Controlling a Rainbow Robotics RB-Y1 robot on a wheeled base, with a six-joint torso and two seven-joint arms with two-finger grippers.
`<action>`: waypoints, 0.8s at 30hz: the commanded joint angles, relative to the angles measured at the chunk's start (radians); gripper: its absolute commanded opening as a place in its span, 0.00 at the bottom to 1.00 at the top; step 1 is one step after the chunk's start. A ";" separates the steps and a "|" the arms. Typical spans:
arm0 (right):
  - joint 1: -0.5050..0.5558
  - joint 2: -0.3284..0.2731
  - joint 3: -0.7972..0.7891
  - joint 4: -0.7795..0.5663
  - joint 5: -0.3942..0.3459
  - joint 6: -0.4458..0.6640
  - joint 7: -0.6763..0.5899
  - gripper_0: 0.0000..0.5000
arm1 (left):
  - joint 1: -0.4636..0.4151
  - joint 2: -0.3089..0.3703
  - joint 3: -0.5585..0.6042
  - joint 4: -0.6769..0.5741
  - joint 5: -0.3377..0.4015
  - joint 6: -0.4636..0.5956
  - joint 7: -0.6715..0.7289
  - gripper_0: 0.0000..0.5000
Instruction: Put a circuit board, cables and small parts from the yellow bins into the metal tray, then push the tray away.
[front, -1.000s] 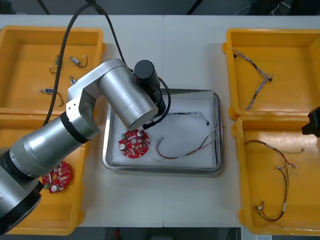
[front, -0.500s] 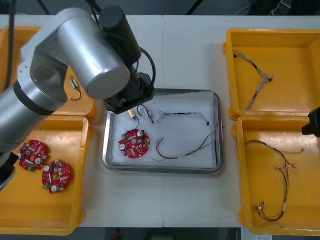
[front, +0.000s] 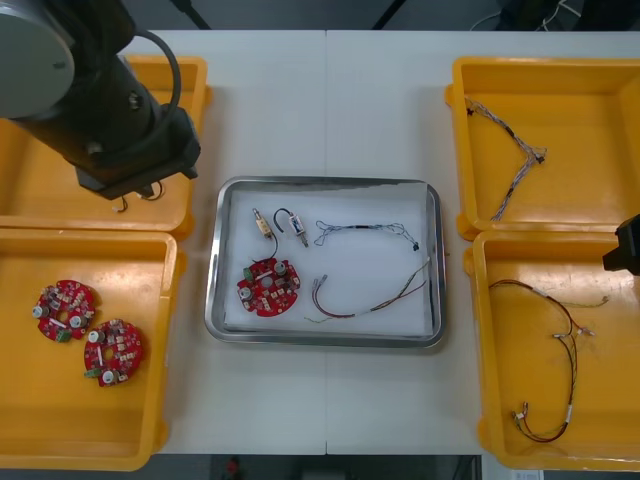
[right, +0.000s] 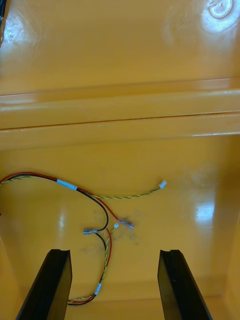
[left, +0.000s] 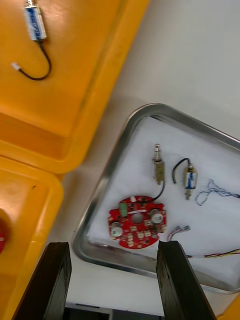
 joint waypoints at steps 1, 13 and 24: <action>-0.012 -0.037 -0.004 -0.030 -0.050 0.004 -0.036 1.00 | -0.029 0.138 0.023 -0.029 0.071 0.010 -0.201 1.00; -0.168 -0.043 0.148 -0.065 -0.101 0.059 -0.015 1.00 | 0.232 0.294 0.184 -0.046 0.088 -0.041 -0.456 1.00; -0.326 -0.043 0.393 -0.156 -0.121 0.034 0.031 1.00 | 0.579 0.320 0.416 -0.099 0.093 -0.179 -0.482 1.00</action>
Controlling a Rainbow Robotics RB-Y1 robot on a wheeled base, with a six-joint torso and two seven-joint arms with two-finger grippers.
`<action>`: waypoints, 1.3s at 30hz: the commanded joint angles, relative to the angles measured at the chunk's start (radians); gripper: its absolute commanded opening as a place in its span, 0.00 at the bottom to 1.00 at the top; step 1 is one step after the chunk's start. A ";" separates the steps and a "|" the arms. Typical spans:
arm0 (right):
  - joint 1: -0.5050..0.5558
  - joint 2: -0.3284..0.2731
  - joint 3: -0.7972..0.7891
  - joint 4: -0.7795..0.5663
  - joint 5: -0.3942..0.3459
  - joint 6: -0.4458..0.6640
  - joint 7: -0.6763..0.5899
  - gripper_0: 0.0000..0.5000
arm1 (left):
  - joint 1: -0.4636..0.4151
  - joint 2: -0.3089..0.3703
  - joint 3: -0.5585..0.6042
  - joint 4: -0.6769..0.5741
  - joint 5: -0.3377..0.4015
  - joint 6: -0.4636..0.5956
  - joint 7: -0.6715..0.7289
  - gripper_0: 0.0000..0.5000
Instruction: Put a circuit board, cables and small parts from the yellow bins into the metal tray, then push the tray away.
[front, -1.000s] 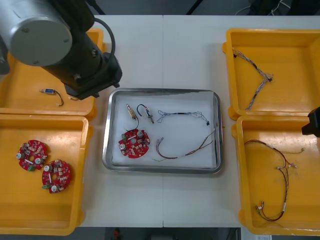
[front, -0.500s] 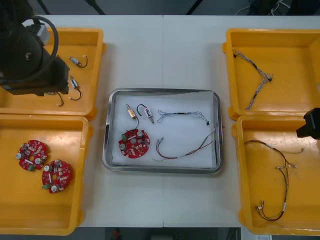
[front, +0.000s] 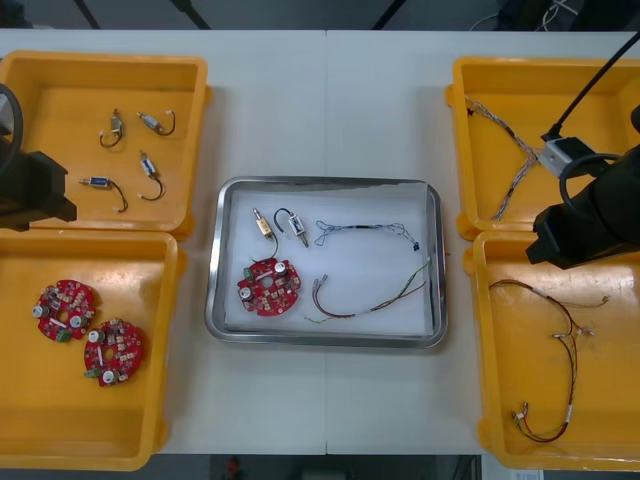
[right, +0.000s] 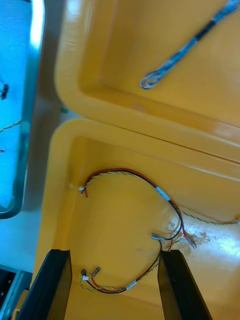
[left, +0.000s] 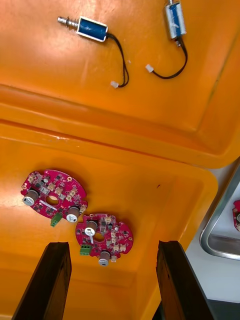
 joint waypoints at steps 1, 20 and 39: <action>-0.090 -0.041 0.116 -0.066 -0.019 -0.024 0.034 1.00 | 0.142 0.061 0.094 -0.052 0.009 -0.076 -0.033 1.00; -0.389 0.074 0.593 -0.016 -0.007 -0.167 0.368 1.00 | 0.427 0.115 0.159 -0.112 -0.133 -0.254 -0.182 1.00; -0.578 0.357 0.992 0.167 0.206 -0.257 0.447 1.00 | 0.427 0.156 0.175 -0.052 -0.028 -0.283 -0.332 1.00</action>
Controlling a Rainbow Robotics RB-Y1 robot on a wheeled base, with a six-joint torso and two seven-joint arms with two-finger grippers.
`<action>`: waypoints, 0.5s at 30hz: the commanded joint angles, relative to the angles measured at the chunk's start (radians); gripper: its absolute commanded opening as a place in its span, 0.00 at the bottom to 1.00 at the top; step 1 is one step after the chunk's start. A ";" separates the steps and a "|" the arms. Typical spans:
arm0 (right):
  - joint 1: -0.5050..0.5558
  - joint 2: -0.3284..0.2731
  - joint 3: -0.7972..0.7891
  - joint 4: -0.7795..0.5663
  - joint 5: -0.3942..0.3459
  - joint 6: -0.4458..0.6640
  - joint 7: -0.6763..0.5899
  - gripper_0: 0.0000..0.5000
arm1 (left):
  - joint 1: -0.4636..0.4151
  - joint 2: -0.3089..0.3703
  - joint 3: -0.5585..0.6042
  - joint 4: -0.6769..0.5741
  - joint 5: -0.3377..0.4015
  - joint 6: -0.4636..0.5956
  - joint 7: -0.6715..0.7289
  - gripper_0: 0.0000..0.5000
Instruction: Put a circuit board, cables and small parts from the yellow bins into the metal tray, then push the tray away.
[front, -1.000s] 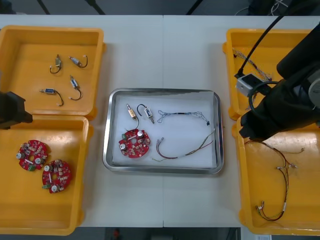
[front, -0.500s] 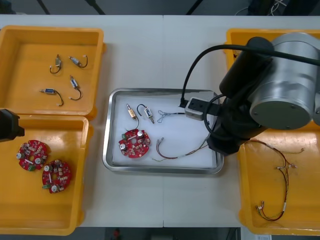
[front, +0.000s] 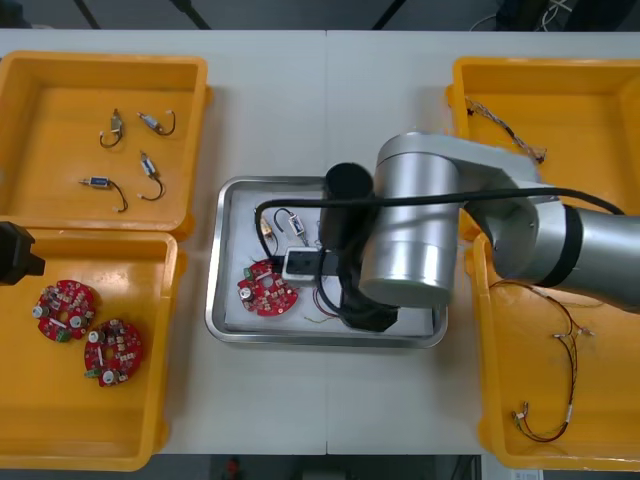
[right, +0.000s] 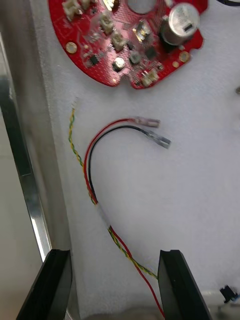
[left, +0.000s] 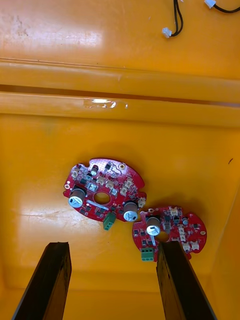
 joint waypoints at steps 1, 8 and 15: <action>-0.048 0.075 0.075 0.010 0.052 -0.010 0.014 1.00 | 0.016 0.047 0.044 0.008 0.025 -0.004 -0.049 1.00; -0.045 0.115 0.115 0.010 0.069 -0.011 0.001 1.00 | 0.016 0.054 0.069 0.011 0.048 0.002 -0.043 1.00; -0.002 0.151 0.130 0.010 0.115 -0.011 -0.016 1.00 | 0.016 0.059 0.071 0.016 0.050 0.028 -0.033 1.00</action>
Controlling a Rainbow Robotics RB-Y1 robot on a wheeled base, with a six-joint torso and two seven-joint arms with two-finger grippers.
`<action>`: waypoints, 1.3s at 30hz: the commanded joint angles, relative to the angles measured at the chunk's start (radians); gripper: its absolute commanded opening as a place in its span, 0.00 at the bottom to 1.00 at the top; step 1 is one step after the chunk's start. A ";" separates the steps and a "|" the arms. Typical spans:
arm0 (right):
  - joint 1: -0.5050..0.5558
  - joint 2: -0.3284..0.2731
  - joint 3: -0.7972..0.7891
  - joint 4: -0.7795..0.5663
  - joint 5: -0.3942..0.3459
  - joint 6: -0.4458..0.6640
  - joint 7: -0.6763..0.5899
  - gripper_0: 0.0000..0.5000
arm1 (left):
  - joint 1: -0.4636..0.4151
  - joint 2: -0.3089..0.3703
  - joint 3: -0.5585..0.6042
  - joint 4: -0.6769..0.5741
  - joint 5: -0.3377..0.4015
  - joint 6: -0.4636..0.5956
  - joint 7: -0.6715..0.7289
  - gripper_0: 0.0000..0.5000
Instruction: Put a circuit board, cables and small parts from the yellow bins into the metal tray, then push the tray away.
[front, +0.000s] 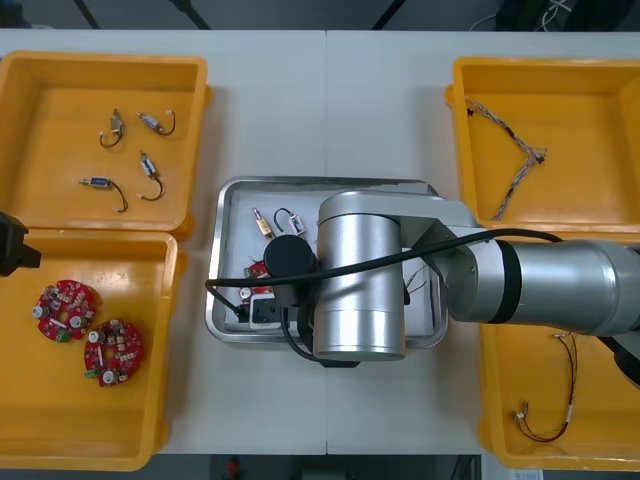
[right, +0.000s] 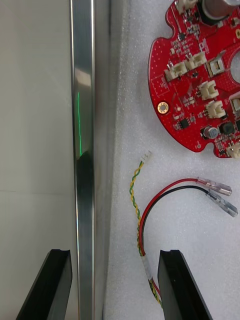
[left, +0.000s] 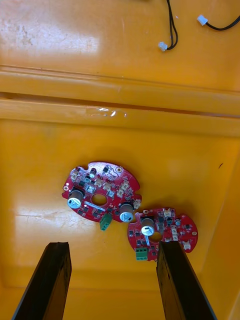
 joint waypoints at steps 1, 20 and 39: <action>0.012 0.042 0.009 -0.008 0.036 -0.010 -0.017 1.00 | 0.015 0.053 0.032 0.006 0.010 0.024 -0.033 1.00; 0.140 0.054 0.056 -0.008 0.183 -0.009 -0.040 1.00 | 0.015 0.054 0.030 0.006 0.010 0.038 -0.029 1.00; 0.153 0.070 0.070 -0.008 0.237 -0.013 -0.045 0.25 | 0.015 0.054 0.030 0.006 0.010 0.038 -0.029 1.00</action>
